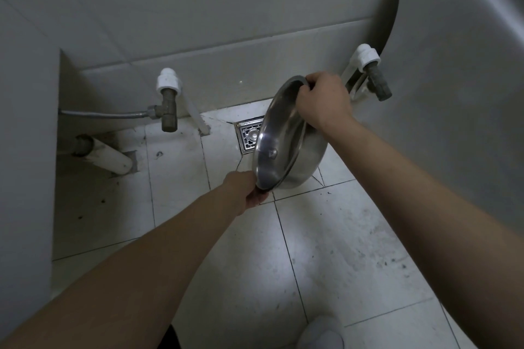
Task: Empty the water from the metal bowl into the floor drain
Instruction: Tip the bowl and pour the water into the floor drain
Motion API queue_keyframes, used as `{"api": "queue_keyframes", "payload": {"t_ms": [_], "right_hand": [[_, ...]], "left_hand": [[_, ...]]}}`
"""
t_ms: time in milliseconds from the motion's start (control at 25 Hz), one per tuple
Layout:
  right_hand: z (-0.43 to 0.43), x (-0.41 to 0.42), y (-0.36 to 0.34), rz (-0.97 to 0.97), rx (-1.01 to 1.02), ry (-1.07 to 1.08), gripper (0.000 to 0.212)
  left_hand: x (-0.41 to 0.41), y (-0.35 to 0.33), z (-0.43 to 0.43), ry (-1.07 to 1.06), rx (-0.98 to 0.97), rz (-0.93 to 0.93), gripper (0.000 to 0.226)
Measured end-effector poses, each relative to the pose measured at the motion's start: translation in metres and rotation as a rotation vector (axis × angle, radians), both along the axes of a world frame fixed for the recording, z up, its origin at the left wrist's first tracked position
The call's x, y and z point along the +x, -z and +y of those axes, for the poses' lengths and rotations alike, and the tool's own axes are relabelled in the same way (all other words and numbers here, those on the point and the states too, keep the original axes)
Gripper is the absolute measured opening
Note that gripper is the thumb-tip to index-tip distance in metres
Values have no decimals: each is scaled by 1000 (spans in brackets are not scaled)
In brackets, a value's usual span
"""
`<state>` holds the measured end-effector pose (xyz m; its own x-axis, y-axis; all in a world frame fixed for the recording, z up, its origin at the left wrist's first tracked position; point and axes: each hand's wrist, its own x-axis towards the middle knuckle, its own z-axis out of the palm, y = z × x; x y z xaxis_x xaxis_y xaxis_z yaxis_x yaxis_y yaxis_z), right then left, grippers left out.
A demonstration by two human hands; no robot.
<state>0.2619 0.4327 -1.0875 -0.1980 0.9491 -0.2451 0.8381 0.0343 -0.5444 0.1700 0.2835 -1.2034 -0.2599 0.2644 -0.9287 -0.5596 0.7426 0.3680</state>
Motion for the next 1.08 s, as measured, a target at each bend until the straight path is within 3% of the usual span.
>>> {"api": "queue_keyframes", "payload": {"t_ms": [320, 800, 1080], "right_hand": [[7, 18, 21, 57, -69, 117, 29], [4, 44, 40, 97, -160, 223, 28], [-8, 68, 54, 108, -248, 277, 30]], "left_hand": [[-10, -3, -2, 45, -4, 156, 24], [-24, -4, -4, 115, 38, 428, 9], [-27, -11, -9, 127, 95, 559, 25]]}}
